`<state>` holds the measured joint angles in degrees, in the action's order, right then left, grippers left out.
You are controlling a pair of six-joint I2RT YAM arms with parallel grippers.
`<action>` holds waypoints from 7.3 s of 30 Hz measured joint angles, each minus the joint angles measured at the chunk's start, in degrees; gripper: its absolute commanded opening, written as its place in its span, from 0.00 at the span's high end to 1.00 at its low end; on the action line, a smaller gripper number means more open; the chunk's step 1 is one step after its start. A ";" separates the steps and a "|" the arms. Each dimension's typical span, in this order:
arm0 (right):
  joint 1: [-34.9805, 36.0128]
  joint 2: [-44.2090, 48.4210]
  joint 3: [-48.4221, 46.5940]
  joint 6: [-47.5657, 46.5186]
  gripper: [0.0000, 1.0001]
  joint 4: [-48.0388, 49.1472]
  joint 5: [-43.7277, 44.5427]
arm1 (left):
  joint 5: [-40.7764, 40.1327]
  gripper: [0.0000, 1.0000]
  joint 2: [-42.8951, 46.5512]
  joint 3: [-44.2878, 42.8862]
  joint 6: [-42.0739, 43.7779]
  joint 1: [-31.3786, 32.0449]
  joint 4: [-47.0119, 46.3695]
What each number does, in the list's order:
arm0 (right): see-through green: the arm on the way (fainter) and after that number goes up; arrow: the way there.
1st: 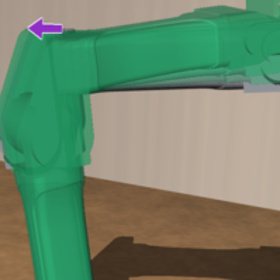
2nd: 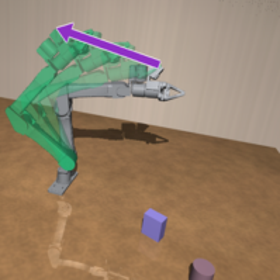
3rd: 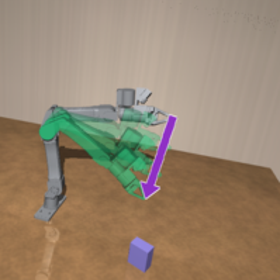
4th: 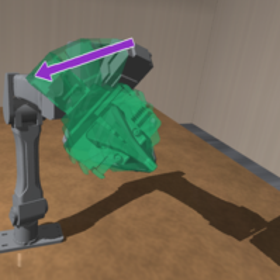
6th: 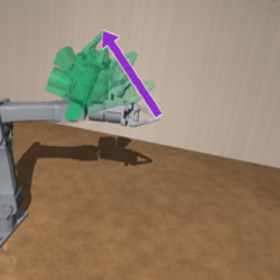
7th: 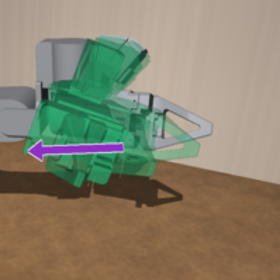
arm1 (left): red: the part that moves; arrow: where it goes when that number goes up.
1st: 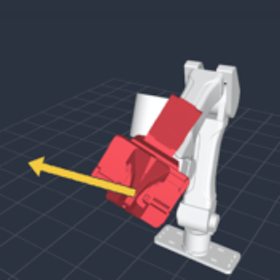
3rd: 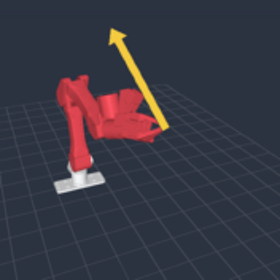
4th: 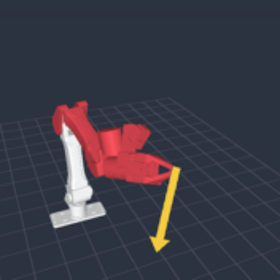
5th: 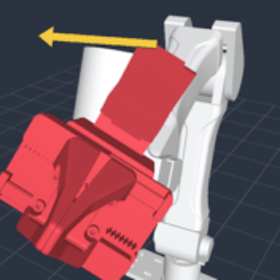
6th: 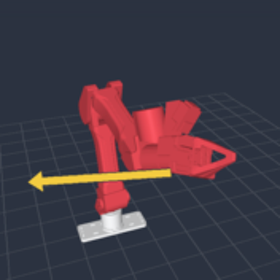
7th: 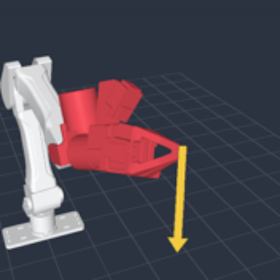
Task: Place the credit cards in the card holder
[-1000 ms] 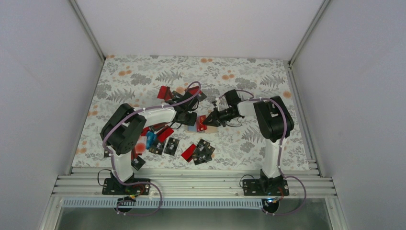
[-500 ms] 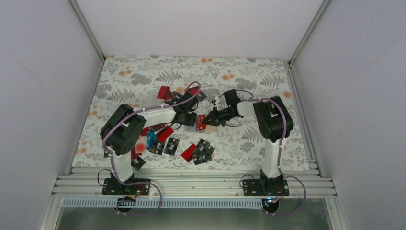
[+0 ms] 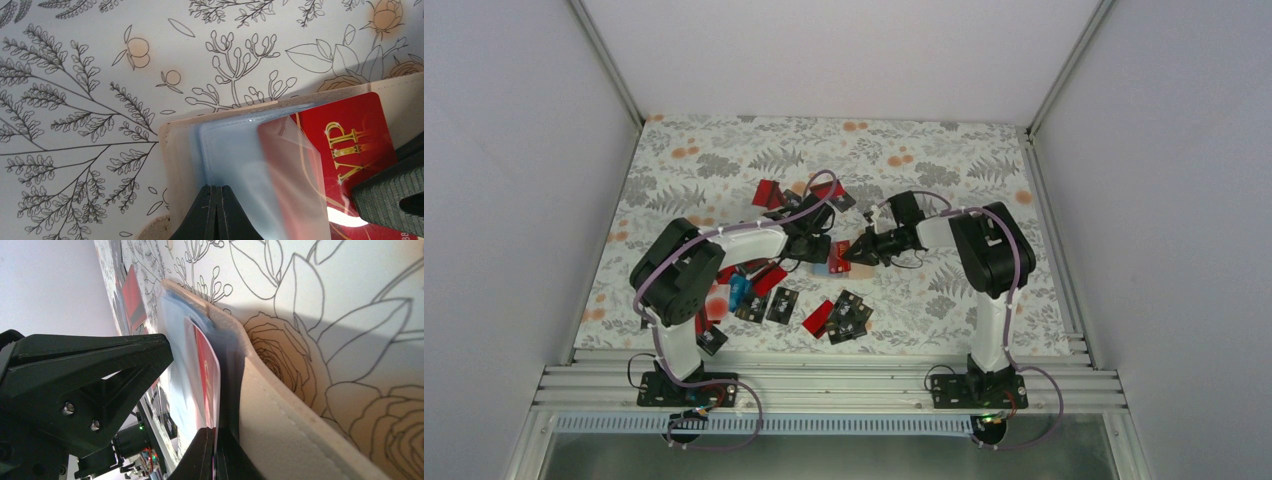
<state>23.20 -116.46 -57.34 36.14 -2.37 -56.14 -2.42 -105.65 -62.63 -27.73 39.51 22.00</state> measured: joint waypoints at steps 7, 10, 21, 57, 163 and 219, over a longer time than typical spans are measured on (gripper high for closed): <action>2.10 0.96 1.07 3.54 0.96 2.89 2.36 | -0.57 0.98 1.14 1.46 -1.70 -0.31 -0.11; 2.91 1.38 1.70 4.94 0.96 4.35 3.58 | -0.68 0.98 1.46 1.95 -2.34 -0.46 -0.22; 6.10 3.13 3.28 6.19 0.77 6.47 7.13 | -0.74 0.97 2.86 3.26 -3.37 -0.42 0.42; 10.38 7.23 -4.96 -5.35 0.52 -16.96 20.17 | -0.11 0.98 7.37 8.55 -1.49 0.13 4.70; 13.07 7.61 -8.61 -10.99 0.96 -25.24 29.14 | 9.79 0.83 12.22 7.93 -3.02 -0.02 4.11; 11.26 5.79 -6.47 -11.93 0.96 -20.81 24.63 | 13.20 0.58 9.57 10.64 -5.77 -0.48 -1.01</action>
<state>34.46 -110.67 -63.81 24.21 -23.18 -31.51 10.79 -96.07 -51.99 -33.50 39.03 20.99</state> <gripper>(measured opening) 0.044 0.417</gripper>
